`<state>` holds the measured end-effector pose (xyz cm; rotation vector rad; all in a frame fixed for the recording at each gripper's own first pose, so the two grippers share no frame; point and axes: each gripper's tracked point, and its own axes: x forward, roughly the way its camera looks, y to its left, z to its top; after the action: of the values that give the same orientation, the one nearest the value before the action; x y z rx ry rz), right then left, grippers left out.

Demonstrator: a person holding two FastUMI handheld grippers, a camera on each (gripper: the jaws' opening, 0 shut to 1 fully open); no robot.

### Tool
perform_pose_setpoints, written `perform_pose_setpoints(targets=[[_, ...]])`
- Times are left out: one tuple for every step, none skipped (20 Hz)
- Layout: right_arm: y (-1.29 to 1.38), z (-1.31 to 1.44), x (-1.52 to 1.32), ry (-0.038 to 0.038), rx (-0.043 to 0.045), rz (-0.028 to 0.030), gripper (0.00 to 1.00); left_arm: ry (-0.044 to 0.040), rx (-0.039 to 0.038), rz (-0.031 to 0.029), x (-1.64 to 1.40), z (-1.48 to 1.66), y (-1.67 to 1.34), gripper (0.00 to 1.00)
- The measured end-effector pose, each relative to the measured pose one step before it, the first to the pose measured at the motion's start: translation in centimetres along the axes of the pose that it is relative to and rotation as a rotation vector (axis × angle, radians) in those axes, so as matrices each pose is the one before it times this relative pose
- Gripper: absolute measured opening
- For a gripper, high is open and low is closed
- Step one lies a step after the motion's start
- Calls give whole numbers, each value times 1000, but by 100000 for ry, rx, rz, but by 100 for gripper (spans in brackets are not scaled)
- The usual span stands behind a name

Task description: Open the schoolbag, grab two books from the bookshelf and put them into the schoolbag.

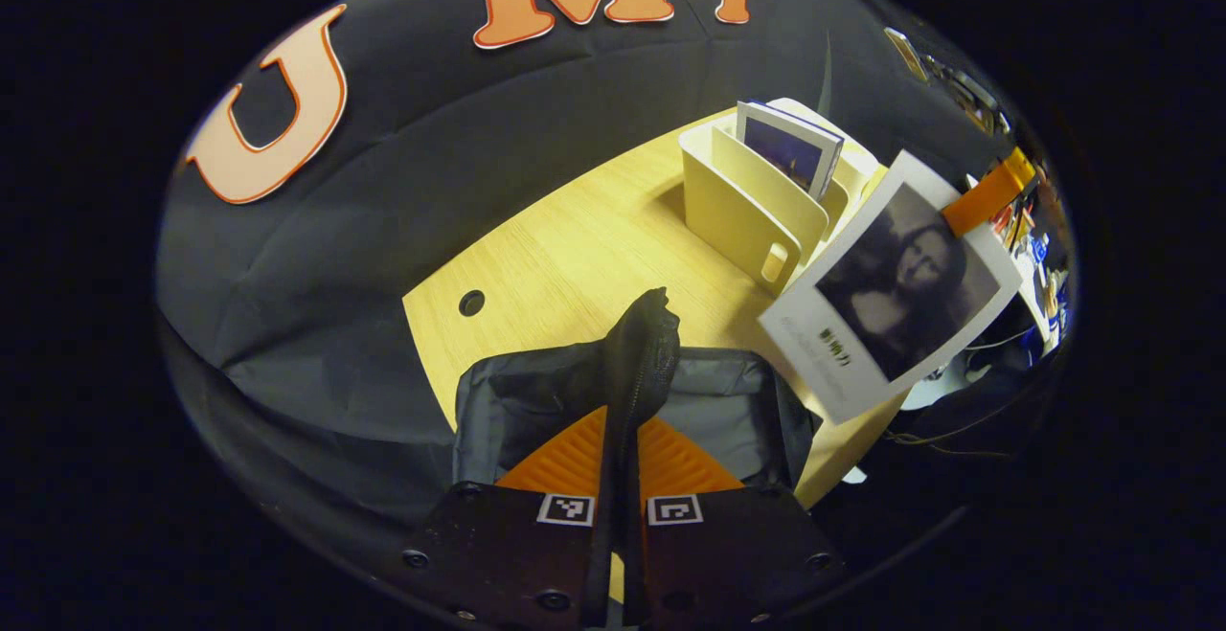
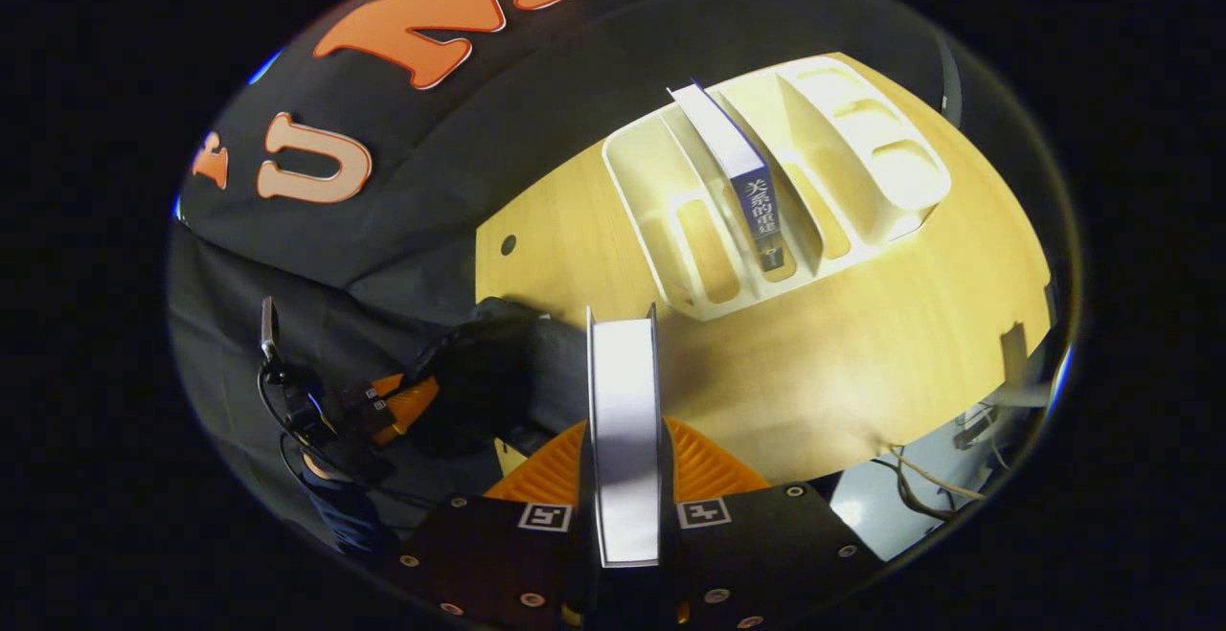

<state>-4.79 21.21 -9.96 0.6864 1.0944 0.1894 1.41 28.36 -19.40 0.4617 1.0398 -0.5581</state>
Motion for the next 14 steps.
perform_pose_setpoints(targets=[[543,-371,772,145,2804,3678,25,-1388,-1090,290,-147,16,220,6],[737,-323,759,553,2544,3384,25,-691,-609,157,-58,101,2,6],[581,-207,1026,607,1088,3004,25,-781,-772,331,50,84,-31,6],[360,21,1181,-31,1477,2125,25,-563,-779,-336,29,29,-99,7],[459,-39,1111,-378,997,2995,25,-506,-1091,-369,50,-32,-64,6],[496,-106,1115,-613,2487,3030,25,-1001,-968,132,5,202,32,6],[506,-418,1222,413,1774,3606,25,-503,-943,276,72,110,24,6],[201,-305,1378,273,3007,2947,25,-875,-485,363,-31,10,-51,6],[-114,-645,1616,2878,2442,1734,25,-360,-579,-489,66,97,-141,7],[-346,-656,1279,1272,3519,1670,25,-221,-1052,-320,66,-57,-103,6],[278,-828,979,1002,959,2832,25,-544,-942,-854,-8,108,-244,6],[-231,-310,1174,81,715,1328,25,-904,-1712,-620,-52,206,-223,6],[-143,-456,1218,-242,-1189,1440,25,-797,-1952,-787,-42,213,-242,6],[-206,-477,1127,-569,-1291,346,25,-822,-1847,-215,15,72,-105,6]])
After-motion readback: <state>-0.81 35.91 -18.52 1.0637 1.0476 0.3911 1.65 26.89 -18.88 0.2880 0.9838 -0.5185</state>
